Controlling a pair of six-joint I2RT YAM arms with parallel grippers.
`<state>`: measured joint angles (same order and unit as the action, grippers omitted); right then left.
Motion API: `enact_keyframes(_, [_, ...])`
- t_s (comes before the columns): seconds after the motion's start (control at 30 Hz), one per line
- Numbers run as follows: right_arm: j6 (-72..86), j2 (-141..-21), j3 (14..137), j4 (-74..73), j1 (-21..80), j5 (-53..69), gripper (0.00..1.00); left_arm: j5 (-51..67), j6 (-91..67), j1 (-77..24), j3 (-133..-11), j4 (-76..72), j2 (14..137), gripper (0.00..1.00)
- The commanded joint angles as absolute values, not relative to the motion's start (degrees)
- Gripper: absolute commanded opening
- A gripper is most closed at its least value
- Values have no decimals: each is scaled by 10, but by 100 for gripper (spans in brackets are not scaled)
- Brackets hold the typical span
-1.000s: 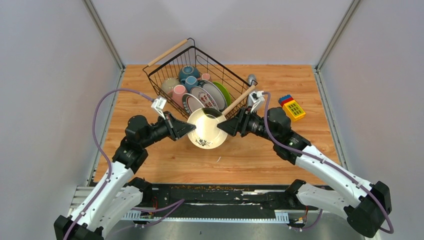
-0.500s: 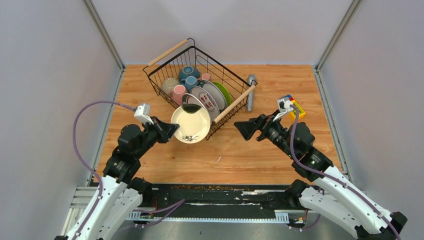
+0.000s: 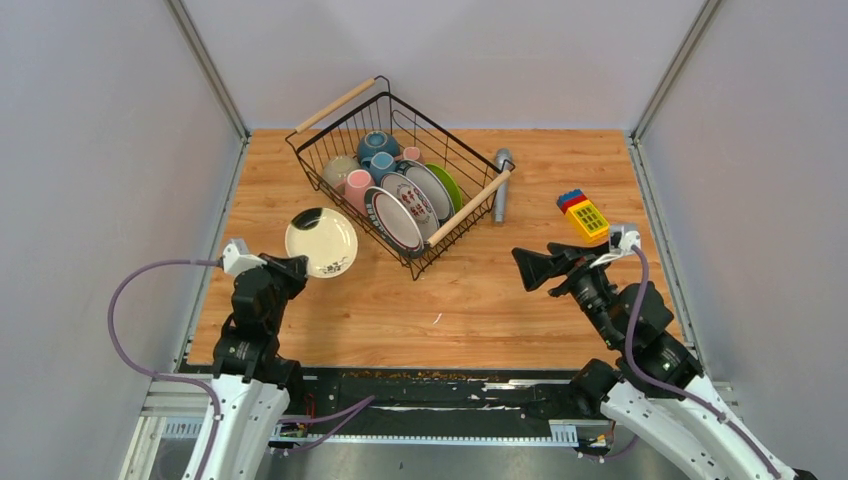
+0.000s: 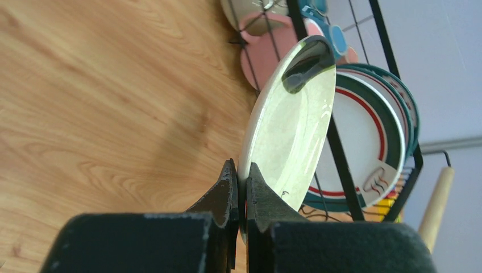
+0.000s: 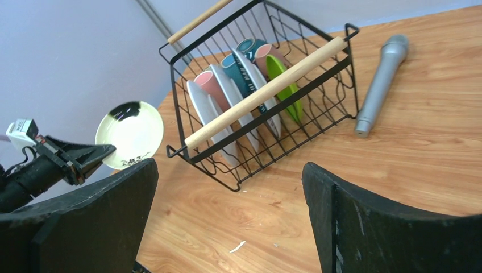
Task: Unload the mixed dishes from the dish rack
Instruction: Place the plate at the center of the board.
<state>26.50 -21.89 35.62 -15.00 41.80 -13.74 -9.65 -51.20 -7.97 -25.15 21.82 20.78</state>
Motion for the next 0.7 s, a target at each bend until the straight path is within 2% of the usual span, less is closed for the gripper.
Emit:
enact_keyframes(0.0, [228, -174, 355, -182, 417, -194, 100, -188, -591, -51, -232, 213, 187, 0])
enact_keyframes(0.27, [194, -110, 342, -216, 417, -226, 100, -214, -696, 14, -155, 163, 207, 0])
enact_keyframes(0.47, [193, -90, 333, -220, 417, -234, 100, -178, -742, 70, -114, 57, 305, 0])
enact_keyframes(0.67, [193, -97, 334, -219, 417, -226, 100, -155, -732, 110, -114, -37, 414, 6])
